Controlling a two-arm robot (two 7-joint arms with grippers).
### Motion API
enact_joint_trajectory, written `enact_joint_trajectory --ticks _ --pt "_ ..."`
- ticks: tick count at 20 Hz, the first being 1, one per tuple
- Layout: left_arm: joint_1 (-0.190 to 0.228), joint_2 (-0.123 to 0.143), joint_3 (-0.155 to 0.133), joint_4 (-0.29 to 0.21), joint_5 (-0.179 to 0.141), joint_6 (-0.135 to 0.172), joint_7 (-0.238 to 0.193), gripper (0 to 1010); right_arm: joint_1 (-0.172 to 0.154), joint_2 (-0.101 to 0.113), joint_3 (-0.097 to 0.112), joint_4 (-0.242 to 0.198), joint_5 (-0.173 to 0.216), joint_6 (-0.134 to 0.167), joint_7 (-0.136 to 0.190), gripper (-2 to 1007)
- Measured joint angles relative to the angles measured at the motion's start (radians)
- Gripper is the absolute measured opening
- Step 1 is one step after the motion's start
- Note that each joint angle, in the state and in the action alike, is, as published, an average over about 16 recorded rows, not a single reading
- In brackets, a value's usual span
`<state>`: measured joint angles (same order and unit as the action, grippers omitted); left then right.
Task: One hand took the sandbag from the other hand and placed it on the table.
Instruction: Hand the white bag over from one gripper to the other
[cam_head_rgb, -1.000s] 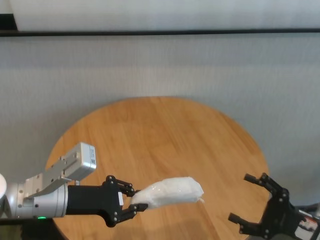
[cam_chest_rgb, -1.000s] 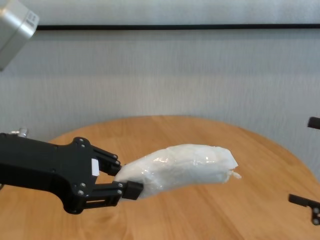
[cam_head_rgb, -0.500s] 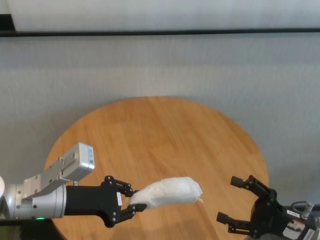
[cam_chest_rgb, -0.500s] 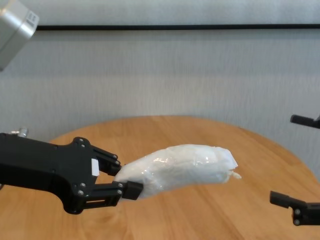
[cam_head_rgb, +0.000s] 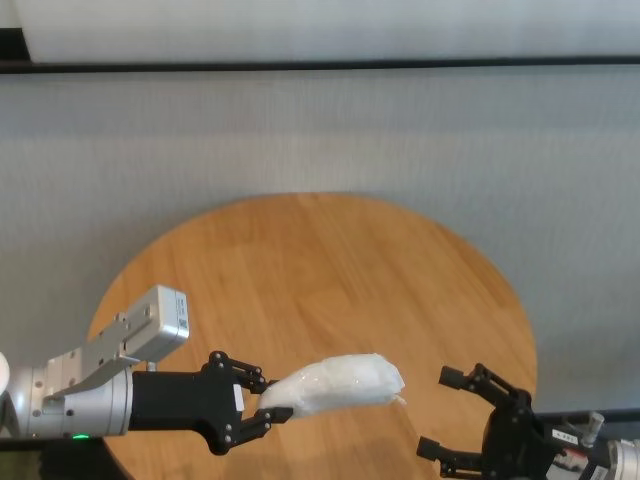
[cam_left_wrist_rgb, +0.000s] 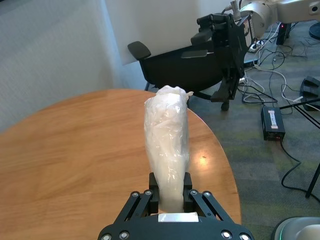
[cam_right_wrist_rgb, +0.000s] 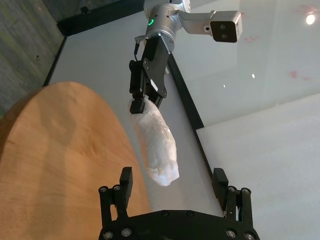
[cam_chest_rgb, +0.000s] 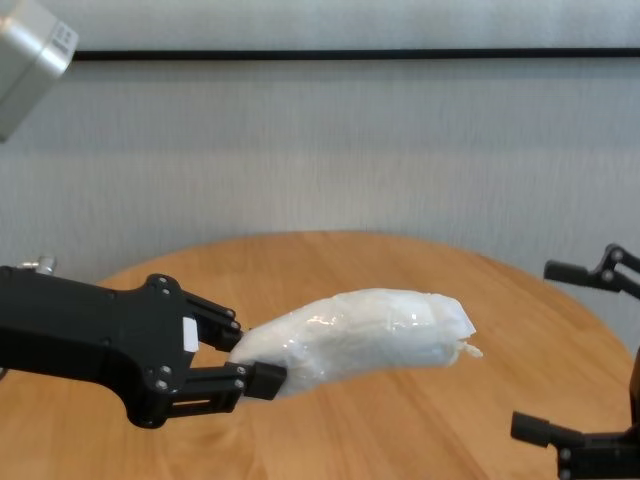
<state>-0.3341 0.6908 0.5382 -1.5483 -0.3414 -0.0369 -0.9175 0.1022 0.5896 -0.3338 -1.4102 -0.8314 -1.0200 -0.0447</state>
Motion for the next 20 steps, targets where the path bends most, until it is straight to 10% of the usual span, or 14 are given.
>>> enact_joint_trajectory --ticks 20 --pt "0.000 0.000 0.000 0.000 0.000 0.000 0.000 278 0.033 -0.051 -0.062 0.018 -0.128 0.083 -0.081 1000"
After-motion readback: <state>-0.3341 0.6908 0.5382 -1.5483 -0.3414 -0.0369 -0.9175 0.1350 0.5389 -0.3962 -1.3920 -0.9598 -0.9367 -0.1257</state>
